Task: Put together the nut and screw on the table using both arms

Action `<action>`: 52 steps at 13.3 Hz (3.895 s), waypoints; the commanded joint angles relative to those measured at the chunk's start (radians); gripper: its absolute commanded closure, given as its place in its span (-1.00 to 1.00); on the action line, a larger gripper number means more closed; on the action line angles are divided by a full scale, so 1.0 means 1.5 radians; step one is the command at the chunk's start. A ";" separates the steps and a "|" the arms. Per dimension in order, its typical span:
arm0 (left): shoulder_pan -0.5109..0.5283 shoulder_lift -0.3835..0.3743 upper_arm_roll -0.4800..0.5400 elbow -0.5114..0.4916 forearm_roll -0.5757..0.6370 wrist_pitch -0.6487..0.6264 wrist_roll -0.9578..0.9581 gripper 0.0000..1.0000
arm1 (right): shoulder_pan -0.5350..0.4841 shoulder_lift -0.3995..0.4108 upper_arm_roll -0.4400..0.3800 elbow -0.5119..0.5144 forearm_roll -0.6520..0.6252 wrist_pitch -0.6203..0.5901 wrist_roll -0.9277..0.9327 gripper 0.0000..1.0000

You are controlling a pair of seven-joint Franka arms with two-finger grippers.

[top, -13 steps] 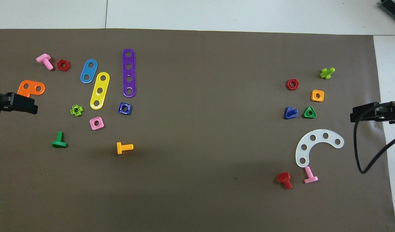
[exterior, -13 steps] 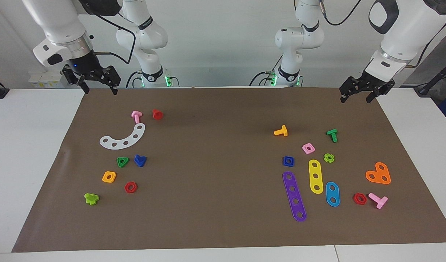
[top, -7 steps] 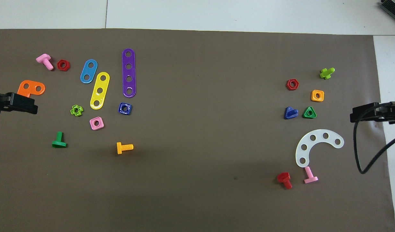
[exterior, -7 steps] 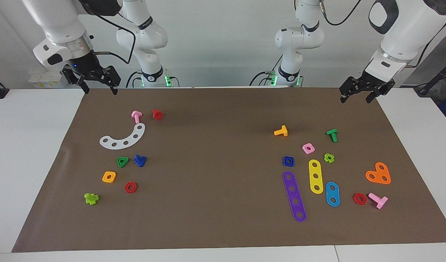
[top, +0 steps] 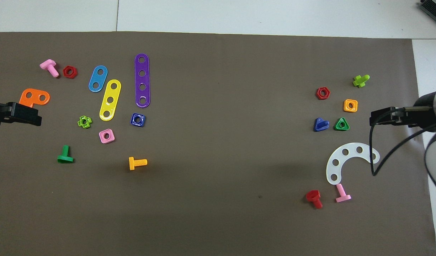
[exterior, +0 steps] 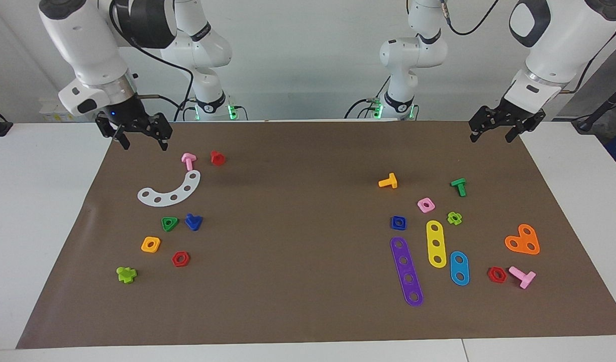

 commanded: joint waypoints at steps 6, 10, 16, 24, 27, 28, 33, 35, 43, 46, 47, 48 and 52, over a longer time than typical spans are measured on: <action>0.003 -0.021 -0.002 -0.023 0.007 0.002 -0.007 -1.00 | 0.037 0.130 0.000 -0.145 0.018 0.300 -0.021 -1.00; 0.003 -0.021 -0.002 -0.023 0.006 0.002 -0.007 -1.00 | 0.018 0.140 -0.001 -0.199 0.018 0.337 -0.083 -0.79; 0.003 -0.021 -0.002 -0.023 0.007 0.002 -0.007 -1.00 | 0.015 0.151 -0.001 -0.230 0.018 0.402 -0.101 -0.04; 0.003 -0.021 -0.002 -0.023 0.007 0.002 -0.007 -1.00 | 0.013 0.164 -0.001 -0.230 0.018 0.429 -0.098 0.21; 0.003 -0.021 -0.002 -0.023 0.006 0.002 -0.007 -1.00 | 0.013 0.165 -0.001 -0.230 0.018 0.430 -0.097 0.22; 0.003 -0.021 -0.002 -0.023 0.007 0.002 -0.007 -1.00 | 0.013 0.164 -0.001 -0.230 0.018 0.430 -0.097 0.28; 0.003 -0.021 -0.002 -0.023 0.007 0.002 -0.007 -1.00 | 0.004 0.165 0.000 -0.225 0.018 0.420 -0.086 1.00; 0.003 -0.022 -0.002 -0.023 0.007 0.002 -0.007 -1.00 | 0.008 0.159 -0.001 -0.204 0.018 0.393 -0.081 1.00; 0.003 -0.021 -0.002 -0.023 0.007 0.002 -0.007 -1.00 | 0.157 0.178 0.000 0.064 0.004 0.187 0.202 1.00; 0.003 -0.021 -0.002 -0.023 0.007 0.002 -0.007 -1.00 | 0.271 0.247 0.000 0.120 0.004 0.226 0.341 1.00; 0.003 -0.021 -0.002 -0.023 0.007 0.002 -0.007 -1.00 | 0.301 0.281 0.000 0.154 -0.001 0.240 0.392 1.00; 0.004 -0.021 -0.002 -0.023 0.007 0.002 -0.007 -1.00 | 0.318 0.307 0.000 0.179 -0.006 0.242 0.420 1.00; 0.003 -0.021 -0.002 -0.023 0.007 0.002 -0.007 -1.00 | 0.391 0.377 0.000 0.182 -0.077 0.311 0.539 1.00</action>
